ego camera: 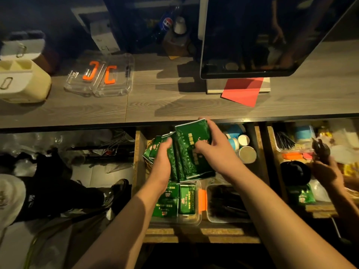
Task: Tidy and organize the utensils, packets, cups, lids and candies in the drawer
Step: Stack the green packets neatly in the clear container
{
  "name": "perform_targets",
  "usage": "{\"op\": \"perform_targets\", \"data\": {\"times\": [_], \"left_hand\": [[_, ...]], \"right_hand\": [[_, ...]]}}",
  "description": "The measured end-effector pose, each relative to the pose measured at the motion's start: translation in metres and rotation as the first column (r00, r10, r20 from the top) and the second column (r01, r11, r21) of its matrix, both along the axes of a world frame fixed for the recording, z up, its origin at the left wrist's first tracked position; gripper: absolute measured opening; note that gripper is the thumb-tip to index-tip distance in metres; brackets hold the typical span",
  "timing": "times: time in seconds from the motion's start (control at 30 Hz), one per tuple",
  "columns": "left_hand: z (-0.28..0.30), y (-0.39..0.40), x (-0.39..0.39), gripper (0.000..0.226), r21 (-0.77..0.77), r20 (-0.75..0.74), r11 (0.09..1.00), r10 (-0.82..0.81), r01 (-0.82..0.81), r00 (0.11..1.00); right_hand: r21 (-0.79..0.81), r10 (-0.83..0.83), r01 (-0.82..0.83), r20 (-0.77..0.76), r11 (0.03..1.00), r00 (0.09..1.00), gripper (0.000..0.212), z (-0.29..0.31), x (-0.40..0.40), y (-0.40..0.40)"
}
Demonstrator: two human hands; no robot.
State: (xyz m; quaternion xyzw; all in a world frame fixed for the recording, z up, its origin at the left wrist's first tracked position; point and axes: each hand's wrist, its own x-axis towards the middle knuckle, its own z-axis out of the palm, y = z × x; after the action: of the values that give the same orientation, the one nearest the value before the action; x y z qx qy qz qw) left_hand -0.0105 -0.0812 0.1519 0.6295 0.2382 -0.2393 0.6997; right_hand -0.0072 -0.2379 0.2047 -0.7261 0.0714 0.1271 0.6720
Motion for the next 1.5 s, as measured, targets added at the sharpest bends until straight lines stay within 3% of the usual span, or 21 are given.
{"op": "perform_targets", "data": {"times": [0.1, 0.2, 0.27, 0.33, 0.43, 0.53, 0.63, 0.7, 0.8, 0.87, 0.97, 1.03, 1.1, 1.13, 1.27, 1.37, 1.43, 1.5], "left_hand": [[0.014, -0.012, -0.009, 0.121, 0.036, 0.066, 0.999, 0.008, -0.010, 0.998], [0.025, -0.022, -0.017, 0.133, 0.044, 0.092, 0.999, -0.032, 0.028, 0.995], [0.025, -0.024, -0.019, 0.126, 0.060, 0.065, 0.998, -0.039, 0.035, 0.997], [0.024, -0.024, -0.016, 0.109, 0.065, 0.069, 0.998, 0.002, -0.006, 0.998], [0.027, -0.025, -0.015, 0.106, 0.099, 0.087, 0.995, -0.018, 0.010, 0.996], [0.012, -0.019, -0.018, 0.097, 0.019, -0.012, 0.998, -0.062, 0.063, 0.998], [0.015, -0.012, -0.025, 0.064, 0.005, -0.081, 0.999, -0.050, 0.051, 0.995], [0.017, -0.011, -0.030, 0.051, -0.040, -0.090, 0.997, -0.070, 0.067, 0.993], [0.016, -0.016, -0.040, 0.070, 0.033, -0.098, 0.995, -0.089, 0.092, 0.991], [0.006, -0.011, -0.049, 0.079, 0.044, -0.113, 0.993, -0.103, 0.108, 0.988], [0.005, 0.005, -0.069, 0.063, 0.054, -0.133, 0.978, -0.191, 0.200, 0.972], [-0.003, 0.020, -0.082, 0.069, 0.068, -0.163, 0.966, -0.234, 0.247, 0.959], [-0.023, 0.034, -0.093, 0.060, 0.078, -0.186, 0.959, -0.254, 0.272, 0.949], [-0.033, 0.040, -0.098, 0.057, 0.098, -0.188, 0.954, -0.262, 0.284, 0.947], [-0.060, 0.060, -0.114, 0.073, 0.119, -0.192, 0.968, -0.196, 0.221, 0.961], [-0.075, 0.076, -0.115, 0.081, 0.095, -0.254, 0.963, -0.223, 0.254, 0.941], [-0.080, 0.090, -0.106, 0.072, 0.142, -0.194, 0.939, -0.285, 0.314, 0.939], [-0.083, 0.105, -0.088, 0.067, 0.270, -0.085, 0.831, -0.482, 0.486, 0.872]], "right_hand": [[-0.007, -0.044, 0.044, 0.051, 0.999, 0.998, 0.039, -0.008, -0.010, 0.005], [-0.032, -0.054, 0.055, 0.023, 0.998, 0.998, 0.075, -0.019, -0.019, 0.008], [0.030, -0.039, 0.041, -0.080, 0.999, 0.996, 0.095, -0.026, -0.021, 0.006], [0.101, 0.006, 0.013, -0.179, 0.995, 0.984, 0.098, -0.030, -0.024, 0.005], [0.117, 0.016, 0.014, -0.249, 0.993, 0.968, 0.101, -0.034, -0.034, 0.009], [0.163, 0.003, 0.040, -0.254, 0.986, 0.967, 0.063, -0.033, -0.035, 0.015], [0.176, -0.062, 0.110, -0.259, 0.978, 0.964, 0.066, -0.037, -0.034, 0.017], [0.181, -0.124, 0.174, -0.256, 0.968, 0.959, 0.047, -0.040, -0.037, 0.019], [0.123, -0.153, 0.187, -0.245, 0.975, 0.957, 0.029, -0.047, -0.049, 0.023], [0.078, -0.125, 0.152, -0.279, 0.985, 0.952, 0.048, -0.053, -0.060, 0.029], [0.024, -0.057, 0.073, -0.404, 0.997, 0.913, 0.081, -0.071, -0.074, 0.043], [0.038, -0.034, 0.058, -0.462, 0.998, 0.886, 0.060, -0.082, -0.087, 0.055], [0.029, -0.045, 0.070, -0.510, 0.997, 0.859, 0.038, -0.093, -0.101, 0.066], [0.032, -0.062, 0.093, -0.531, 0.995, 0.845, 0.039, -0.102, -0.110, 0.071], [0.138, -0.036, 0.147, -0.599, 0.980, 0.800, 0.083, -0.138, -0.145, 0.085], [0.143, -0.001, 0.104, -0.583, 0.984, 0.812, 0.063, -0.147, -0.155, 0.085], [0.098, 0.050, 0.007, -0.567, 0.995, 0.822, 0.054, -0.150, -0.148, 0.075], [0.053, 0.222, -0.233, -0.556, 0.971, 0.801, 0.058, -0.146, -0.134, 0.061]]}}
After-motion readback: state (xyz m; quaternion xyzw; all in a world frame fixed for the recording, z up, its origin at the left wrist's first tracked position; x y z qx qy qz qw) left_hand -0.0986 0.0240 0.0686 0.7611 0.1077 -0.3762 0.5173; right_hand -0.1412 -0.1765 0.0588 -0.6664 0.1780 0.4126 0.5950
